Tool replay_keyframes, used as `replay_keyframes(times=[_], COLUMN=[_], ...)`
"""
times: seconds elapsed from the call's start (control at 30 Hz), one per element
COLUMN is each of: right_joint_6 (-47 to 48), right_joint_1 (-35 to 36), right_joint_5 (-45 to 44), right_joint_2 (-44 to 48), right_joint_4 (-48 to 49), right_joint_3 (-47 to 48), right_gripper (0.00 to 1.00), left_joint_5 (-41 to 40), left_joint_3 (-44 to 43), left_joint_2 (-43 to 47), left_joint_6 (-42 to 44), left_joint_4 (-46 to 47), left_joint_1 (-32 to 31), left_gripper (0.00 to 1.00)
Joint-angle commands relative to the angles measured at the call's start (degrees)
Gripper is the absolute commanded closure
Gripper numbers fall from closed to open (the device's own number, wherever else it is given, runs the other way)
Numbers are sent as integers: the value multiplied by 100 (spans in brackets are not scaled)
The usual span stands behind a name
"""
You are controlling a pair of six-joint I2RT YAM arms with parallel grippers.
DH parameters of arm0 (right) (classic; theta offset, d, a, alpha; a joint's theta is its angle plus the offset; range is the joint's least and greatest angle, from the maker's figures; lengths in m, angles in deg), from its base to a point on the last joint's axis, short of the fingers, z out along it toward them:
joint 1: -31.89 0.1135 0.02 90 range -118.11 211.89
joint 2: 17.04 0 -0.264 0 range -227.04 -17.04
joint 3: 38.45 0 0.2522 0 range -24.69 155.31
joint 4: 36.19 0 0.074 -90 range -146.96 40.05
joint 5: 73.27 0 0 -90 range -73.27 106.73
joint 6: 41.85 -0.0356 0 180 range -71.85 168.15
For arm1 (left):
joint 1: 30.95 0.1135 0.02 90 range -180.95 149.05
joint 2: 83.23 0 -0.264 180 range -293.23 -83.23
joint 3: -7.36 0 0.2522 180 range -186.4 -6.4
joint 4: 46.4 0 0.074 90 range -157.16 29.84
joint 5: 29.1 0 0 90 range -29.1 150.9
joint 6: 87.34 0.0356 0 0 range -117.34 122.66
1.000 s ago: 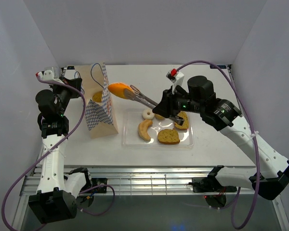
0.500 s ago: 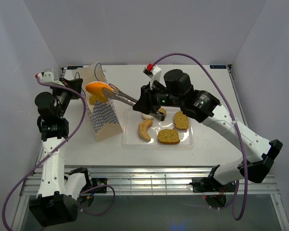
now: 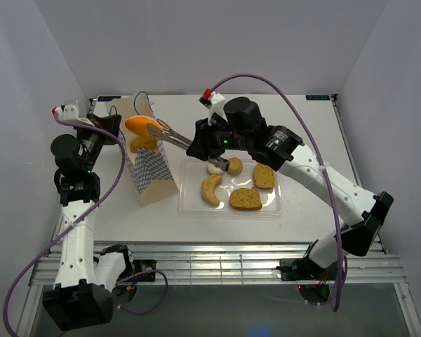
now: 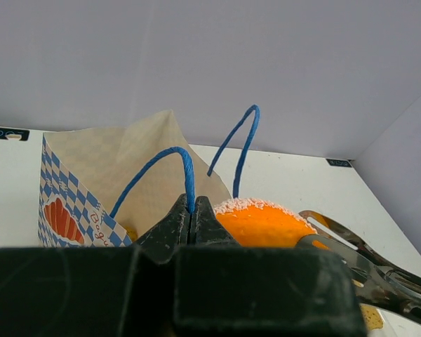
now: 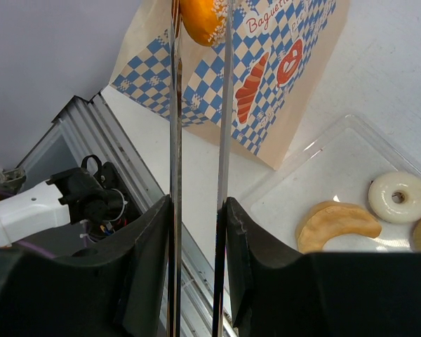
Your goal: Place the fake bread into the paper bag
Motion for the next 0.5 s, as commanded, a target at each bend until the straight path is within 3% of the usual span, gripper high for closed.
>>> replay_keyframes(times=[0.0, 0.47], right_joint_6=[-42, -25], right_joint_1=[59, 191], right_joint_5=[-42, -174], right_joint_2=[-29, -539], right_joint_4=[367, 16], right_joint_3=[447, 1107], right_gripper=[76, 76], left_joint_5=[139, 165], left_joint_3=[15, 15], left_joint_2=[129, 94], left_joint_6=[-48, -65], left_joint_4=[199, 208], left_joint_1=[19, 28], left_gripper=[100, 100])
